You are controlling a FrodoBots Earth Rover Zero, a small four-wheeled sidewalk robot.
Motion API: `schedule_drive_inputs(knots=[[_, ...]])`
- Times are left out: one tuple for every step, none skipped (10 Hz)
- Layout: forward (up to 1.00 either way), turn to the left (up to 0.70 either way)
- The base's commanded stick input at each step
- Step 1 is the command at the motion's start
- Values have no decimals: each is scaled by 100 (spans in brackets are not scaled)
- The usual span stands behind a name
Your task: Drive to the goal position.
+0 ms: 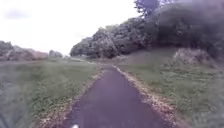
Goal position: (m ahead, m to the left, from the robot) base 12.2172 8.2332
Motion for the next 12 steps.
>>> schedule_drive_inputs(knots=[[45, 0], [45, 0], [45, 0], [45, 0], [45, 0], [45, 0], [45, 0], [45, 0], [45, 0], [45, 0], [45, 0], [45, 0]])
